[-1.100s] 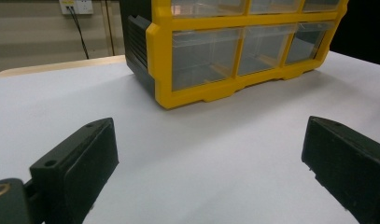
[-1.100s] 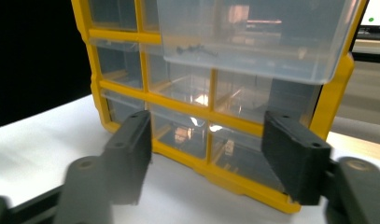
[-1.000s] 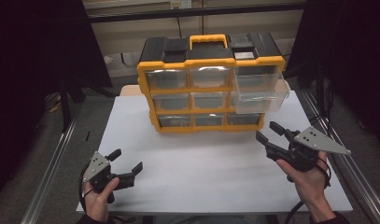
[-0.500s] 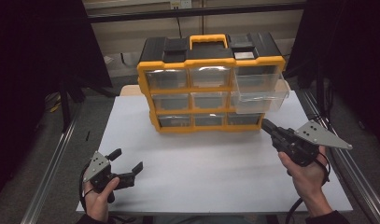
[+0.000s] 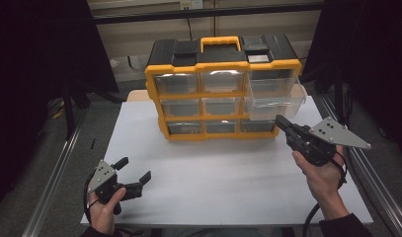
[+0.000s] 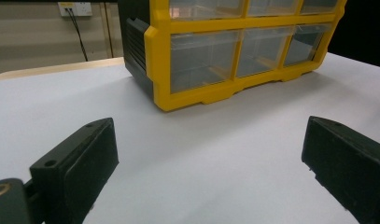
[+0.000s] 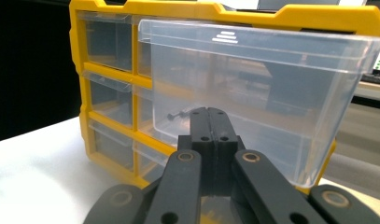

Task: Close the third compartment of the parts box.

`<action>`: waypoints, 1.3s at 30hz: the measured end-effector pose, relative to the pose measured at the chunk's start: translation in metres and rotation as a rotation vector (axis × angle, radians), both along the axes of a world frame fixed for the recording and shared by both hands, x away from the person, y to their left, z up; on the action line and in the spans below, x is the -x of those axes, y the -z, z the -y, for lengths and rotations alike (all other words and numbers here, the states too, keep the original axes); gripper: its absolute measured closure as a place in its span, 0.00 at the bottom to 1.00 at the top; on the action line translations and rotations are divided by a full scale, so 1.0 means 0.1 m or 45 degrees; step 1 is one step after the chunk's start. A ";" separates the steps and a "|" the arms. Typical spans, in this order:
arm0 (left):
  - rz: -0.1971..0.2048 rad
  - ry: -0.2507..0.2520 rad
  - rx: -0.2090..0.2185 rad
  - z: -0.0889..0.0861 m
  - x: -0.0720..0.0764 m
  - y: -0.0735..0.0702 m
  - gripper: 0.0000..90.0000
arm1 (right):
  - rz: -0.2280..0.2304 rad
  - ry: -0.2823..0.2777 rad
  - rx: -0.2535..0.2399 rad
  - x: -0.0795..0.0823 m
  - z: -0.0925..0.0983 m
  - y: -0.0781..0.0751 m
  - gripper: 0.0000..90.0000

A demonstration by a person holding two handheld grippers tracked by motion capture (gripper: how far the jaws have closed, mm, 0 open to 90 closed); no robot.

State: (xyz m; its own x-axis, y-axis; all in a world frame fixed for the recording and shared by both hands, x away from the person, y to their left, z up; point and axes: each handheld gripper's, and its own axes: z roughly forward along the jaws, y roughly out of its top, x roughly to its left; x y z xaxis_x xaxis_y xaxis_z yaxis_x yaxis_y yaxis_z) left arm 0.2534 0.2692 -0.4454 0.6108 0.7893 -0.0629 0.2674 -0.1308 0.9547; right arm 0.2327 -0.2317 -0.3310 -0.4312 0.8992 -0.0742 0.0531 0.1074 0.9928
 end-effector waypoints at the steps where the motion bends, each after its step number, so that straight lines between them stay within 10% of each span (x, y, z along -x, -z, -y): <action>1: -0.001 0.001 0.001 0.00 0.00 0.00 0.04 | 0.004 0.000 0.005 -0.01 0.00 0.00 1.00; 39: -0.005 0.005 0.011 0.01 -0.02 0.00 0.04 | 0.023 0.040 0.003 -0.32 -0.01 -0.02 1.00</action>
